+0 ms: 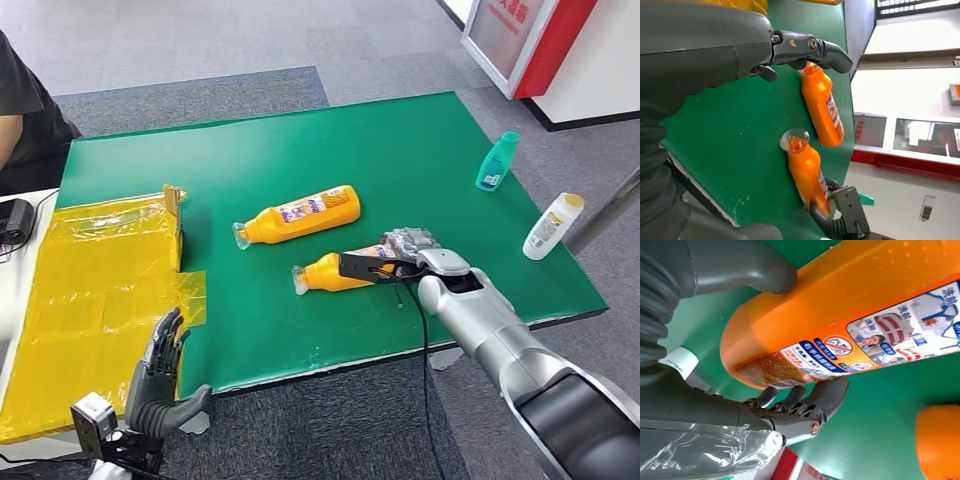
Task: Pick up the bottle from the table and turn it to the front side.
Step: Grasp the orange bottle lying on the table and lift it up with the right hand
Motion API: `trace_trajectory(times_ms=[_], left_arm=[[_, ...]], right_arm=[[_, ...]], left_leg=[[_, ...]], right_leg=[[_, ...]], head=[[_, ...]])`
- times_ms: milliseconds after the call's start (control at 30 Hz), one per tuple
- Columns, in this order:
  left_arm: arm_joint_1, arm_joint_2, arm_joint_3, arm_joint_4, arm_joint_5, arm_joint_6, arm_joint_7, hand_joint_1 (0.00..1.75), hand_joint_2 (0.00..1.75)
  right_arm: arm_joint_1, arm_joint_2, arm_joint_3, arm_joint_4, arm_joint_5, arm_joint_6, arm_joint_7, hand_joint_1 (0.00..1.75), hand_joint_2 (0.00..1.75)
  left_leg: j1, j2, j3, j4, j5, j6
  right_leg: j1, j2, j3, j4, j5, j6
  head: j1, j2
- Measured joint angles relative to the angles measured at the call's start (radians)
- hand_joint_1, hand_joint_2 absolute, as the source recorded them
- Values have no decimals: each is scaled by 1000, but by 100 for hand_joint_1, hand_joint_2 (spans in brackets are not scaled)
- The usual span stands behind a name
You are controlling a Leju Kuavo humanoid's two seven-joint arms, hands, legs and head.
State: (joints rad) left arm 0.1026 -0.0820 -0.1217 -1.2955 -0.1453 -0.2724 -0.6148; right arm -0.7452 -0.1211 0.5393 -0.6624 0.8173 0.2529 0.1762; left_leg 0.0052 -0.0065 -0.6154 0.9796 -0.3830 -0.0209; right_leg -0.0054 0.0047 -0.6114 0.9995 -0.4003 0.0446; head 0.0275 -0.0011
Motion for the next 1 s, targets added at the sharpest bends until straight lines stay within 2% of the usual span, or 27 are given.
trace_trajectory(times_ms=[167, 433, 600, 633, 667, 733, 767, 800, 833, 1000], left_arm=[[2, 1, 0, 0, 0, 4, 0, 0, 175], [23, 2, 4, 0, -11, 9, -5, 0, 175], [27, 1, 5, 0, -17, 8, -12, 0, 175], [27, 1, 5, 0, -19, 8, -12, 0, 175], [27, 1, 5, 0, -20, 8, -12, 0, 175], [27, 1, 5, 0, -22, 7, -12, 0, 175], [27, 1, 5, 0, -23, 6, -12, 0, 175], [27, 1, 5, 0, -23, 5, -12, 0, 175], [26, 0, 5, 0, -24, 4, -12, 0, 175], [25, -1, 5, 0, -25, 3, -8, 0, 175]], right_arm=[[10, -5, 12, -34, -22, 4, -29, 175, 175], [126, -40, 38, -285, -115, -12, -9, 175, 175], [160, -59, 53, -375, -127, -11, 0, 175, 175], [164, -62, 55, -384, -128, -11, 1, 166, 175], [166, -64, 57, -390, -128, -11, 1, 140, 175], [168, -66, 60, -396, -127, -10, 2, 58, 175], [168, -67, 63, -396, -127, -9, 2, 23, 175], [168, -67, 66, -396, -126, -8, 2, 5, 175], [168, -67, 69, -396, -126, -6, 2, 0, 175], [167, -67, 86, -387, -129, 16, 2, 0, 175]], left_leg=[[0, 0, 1, 0, 0, 0], [0, 0, -1, 0, 0, 0], [0, 0, -2, 0, 0, 0], [0, 0, -2, 0, 0, 0], [0, 0, -2, 0, 0, 0], [0, 0, -2, 0, 0, 0], [0, 0, -2, 0, 0, 0], [0, 0, -2, 0, 0, 0], [0, 0, -2, 0, 0, 0], [0, 0, -2, 0, 0, 0]], right_leg=[[0, 0, 0, 0, 0, 0], [0, 0, -2, 0, 0, -1], [0, 0, -2, 0, 0, 0], [0, 0, -2, 0, 0, 0], [0, 0, -2, 0, 0, 0], [0, 0, -2, 0, 0, 0], [0, 0, -2, 0, 0, 0], [0, 0, -2, 0, 0, 0], [0, 0, -2, 0, 0, 0], [0, 0, -2, 0, 0, -1]], head=[[0, 0], [0, 0], [0, 0], [0, 0], [0, 0], [0, 0], [0, 0], [0, 0], [0, 0], [0, 0]])
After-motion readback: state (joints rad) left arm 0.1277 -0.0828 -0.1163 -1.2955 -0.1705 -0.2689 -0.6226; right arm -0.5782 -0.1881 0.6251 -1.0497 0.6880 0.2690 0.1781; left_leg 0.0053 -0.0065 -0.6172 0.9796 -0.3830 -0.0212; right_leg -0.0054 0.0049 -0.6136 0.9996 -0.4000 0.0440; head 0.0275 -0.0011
